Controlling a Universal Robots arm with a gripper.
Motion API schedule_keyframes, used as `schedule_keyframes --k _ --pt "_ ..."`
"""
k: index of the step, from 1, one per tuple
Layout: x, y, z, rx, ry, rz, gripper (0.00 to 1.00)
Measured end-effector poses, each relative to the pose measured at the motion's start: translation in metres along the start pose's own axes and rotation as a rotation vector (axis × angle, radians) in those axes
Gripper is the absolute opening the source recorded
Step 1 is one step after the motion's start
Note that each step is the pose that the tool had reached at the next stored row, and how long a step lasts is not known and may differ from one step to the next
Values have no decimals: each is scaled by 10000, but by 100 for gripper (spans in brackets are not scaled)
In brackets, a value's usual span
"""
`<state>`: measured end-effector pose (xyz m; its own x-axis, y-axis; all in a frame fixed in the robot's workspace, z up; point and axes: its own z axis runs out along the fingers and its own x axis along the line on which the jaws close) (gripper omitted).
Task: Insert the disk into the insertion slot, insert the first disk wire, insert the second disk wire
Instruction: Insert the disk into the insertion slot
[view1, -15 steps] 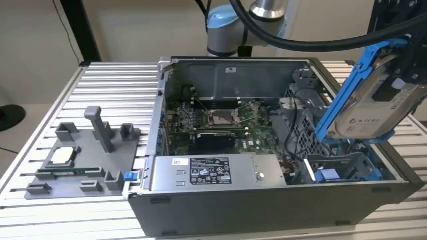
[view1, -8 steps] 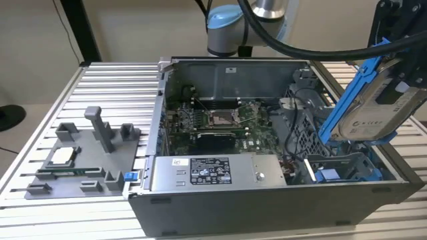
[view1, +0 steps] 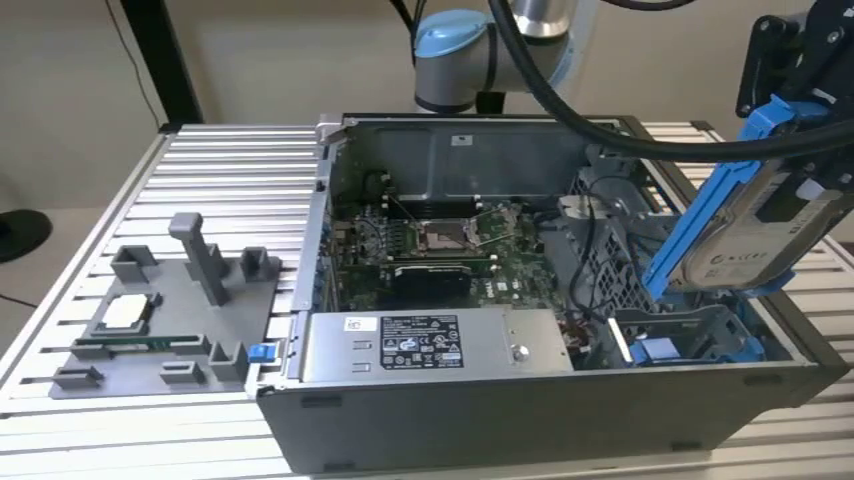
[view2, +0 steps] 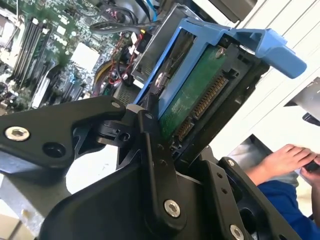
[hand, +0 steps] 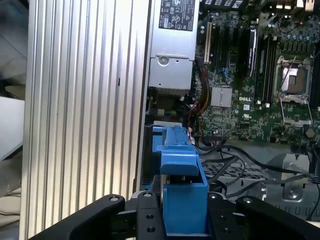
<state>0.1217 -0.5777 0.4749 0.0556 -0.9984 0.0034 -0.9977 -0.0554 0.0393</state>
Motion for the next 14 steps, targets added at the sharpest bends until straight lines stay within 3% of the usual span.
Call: schedule_keyframes --k 14 --pt "5 -27 176 0 5 -129 0"
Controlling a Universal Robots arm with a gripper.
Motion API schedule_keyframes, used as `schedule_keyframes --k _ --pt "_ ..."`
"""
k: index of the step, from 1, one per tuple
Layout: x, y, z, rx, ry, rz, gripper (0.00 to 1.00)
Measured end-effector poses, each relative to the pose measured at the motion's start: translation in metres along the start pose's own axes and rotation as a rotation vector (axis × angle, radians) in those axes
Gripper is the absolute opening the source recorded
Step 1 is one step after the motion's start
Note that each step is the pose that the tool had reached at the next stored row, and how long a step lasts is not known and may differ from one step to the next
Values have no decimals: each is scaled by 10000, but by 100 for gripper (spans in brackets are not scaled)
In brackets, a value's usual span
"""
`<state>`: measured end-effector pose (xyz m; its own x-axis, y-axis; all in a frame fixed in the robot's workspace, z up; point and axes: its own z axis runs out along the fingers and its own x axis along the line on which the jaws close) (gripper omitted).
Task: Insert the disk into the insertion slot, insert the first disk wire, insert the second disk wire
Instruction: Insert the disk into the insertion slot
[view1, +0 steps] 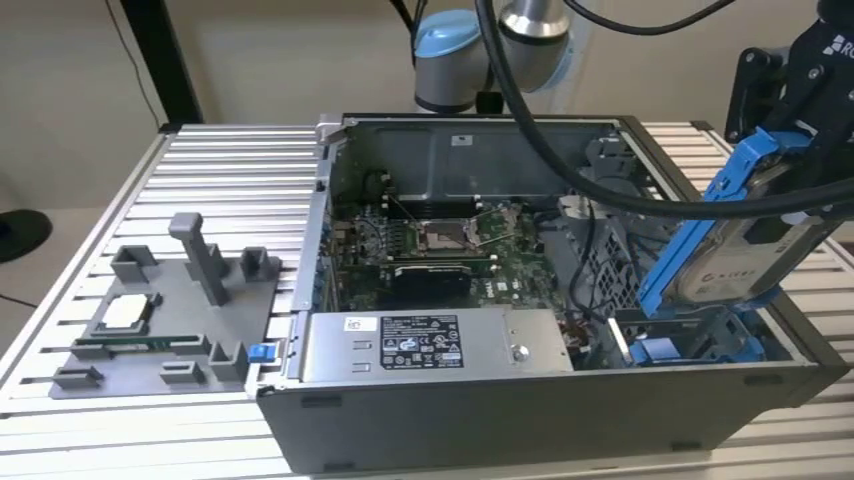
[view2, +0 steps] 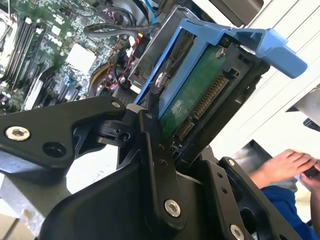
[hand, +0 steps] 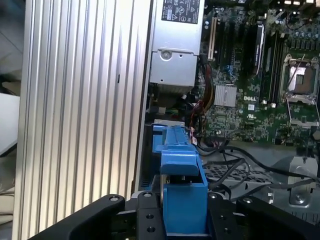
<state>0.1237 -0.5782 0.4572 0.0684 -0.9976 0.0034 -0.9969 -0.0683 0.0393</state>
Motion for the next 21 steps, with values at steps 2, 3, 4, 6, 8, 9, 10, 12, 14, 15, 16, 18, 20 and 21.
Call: schedule_keyframes --k 2,3,4,6,8,9,10,12,14,15,16,18,20,21 --pt "0 0 0 0 1 0 0" --pt "0 0 0 0 2 0 0" --pt "0 0 1 1 1 0 0" --pt "0 0 1 0 0 0 0" --pt "0 0 2 0 0 0 0" --pt "0 0 5 1 -1 0 0" --pt "0 -1 7 0 -2 0 0" --pt "0 -1 16 0 0 0 0" --pt "0 -1 32 0 0 0 0" --pt "0 -3 41 0 0 0 0" --pt "0 -4 52 0 -1 0 0" --pt "1 -15 77 0 -2 -1 0" --pt "1 -29 100 1 -2 55 0" --pt "1 -35 111 0 -5 125 0"
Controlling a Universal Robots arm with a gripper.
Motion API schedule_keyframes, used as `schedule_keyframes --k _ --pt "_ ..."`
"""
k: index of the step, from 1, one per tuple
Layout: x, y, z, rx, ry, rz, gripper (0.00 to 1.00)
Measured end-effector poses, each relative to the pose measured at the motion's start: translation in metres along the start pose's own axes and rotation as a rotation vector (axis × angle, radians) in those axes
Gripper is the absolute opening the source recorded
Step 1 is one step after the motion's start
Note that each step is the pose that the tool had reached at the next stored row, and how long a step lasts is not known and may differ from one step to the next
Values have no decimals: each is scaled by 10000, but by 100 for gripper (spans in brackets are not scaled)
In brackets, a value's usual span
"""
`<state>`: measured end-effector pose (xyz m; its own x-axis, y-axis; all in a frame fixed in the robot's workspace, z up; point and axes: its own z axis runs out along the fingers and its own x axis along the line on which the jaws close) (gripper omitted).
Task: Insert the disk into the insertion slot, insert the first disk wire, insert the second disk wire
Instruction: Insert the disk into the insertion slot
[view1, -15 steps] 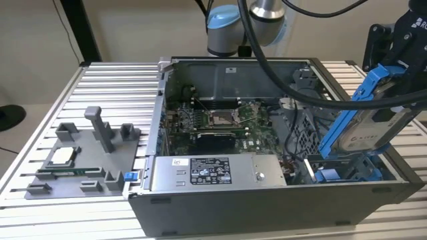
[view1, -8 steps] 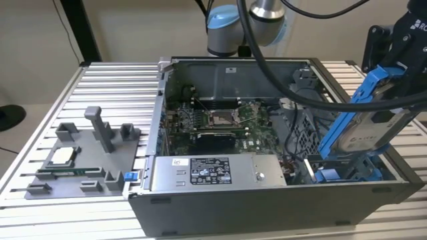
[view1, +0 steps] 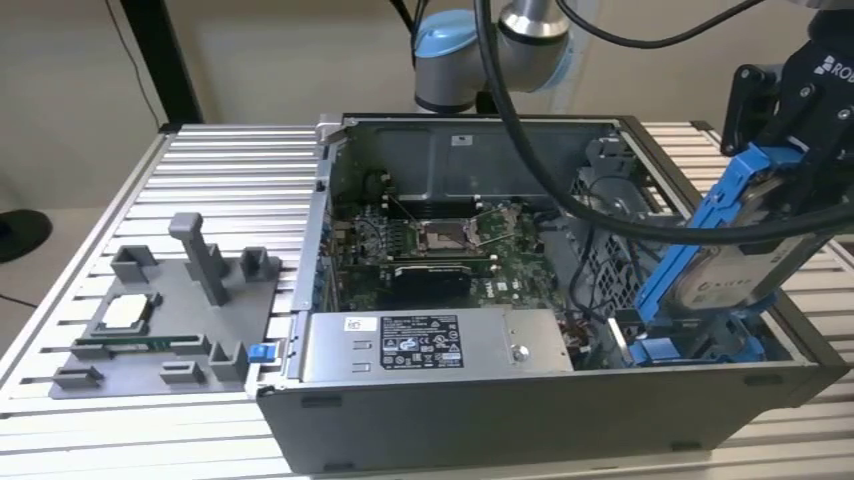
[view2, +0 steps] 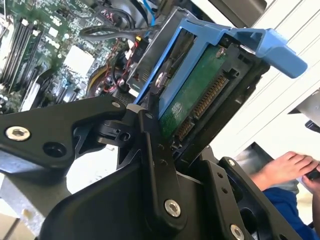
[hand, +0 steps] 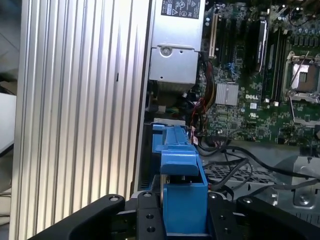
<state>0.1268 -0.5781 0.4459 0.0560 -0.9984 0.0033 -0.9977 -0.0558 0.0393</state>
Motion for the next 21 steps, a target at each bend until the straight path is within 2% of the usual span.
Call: schedule_keyframes --k 6,15,21 --pt "0 -17 63 -3 -25 645 0" --pt "-35 -37 124 -3 -26 686 0" --pt "-37 -41 190 -3 -26 688 0"
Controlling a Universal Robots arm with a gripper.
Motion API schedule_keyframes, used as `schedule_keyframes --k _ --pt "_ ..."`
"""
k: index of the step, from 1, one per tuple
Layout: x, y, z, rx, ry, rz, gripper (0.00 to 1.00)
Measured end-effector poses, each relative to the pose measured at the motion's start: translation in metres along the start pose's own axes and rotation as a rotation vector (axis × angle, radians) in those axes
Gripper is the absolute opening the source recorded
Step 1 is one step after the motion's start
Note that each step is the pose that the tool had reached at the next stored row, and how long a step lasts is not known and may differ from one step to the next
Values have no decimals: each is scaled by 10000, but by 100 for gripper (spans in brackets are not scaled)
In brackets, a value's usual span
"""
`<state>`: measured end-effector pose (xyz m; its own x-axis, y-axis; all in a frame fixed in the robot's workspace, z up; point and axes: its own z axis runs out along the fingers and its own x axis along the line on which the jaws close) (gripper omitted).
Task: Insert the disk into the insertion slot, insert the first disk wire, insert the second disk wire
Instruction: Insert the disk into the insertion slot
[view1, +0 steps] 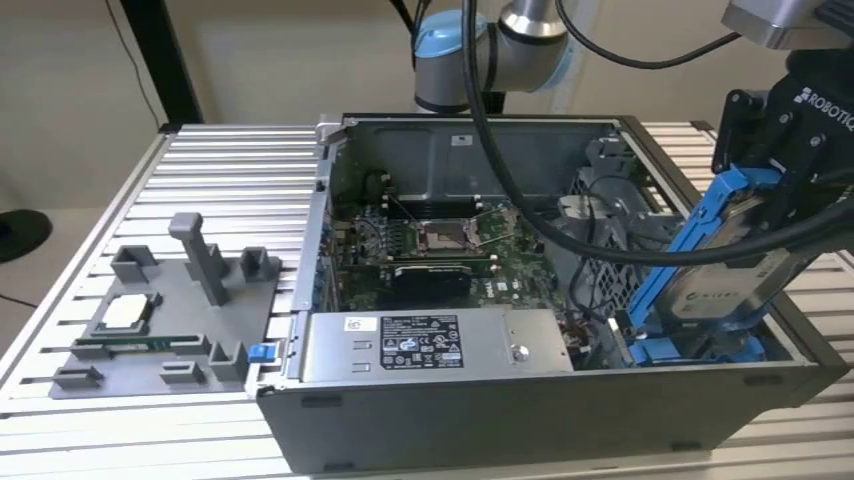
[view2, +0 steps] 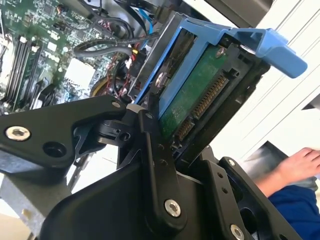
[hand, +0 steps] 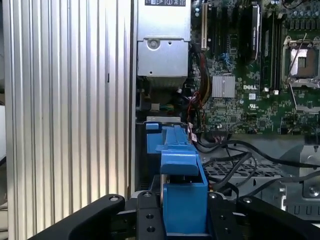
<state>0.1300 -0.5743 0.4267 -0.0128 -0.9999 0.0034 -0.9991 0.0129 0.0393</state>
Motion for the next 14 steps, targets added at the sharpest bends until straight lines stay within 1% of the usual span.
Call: schedule_keyframes --k 6,14 --pt "-10 -3 73 0 -4 28 0" --pt "-33 -6 151 0 -4 88 0"
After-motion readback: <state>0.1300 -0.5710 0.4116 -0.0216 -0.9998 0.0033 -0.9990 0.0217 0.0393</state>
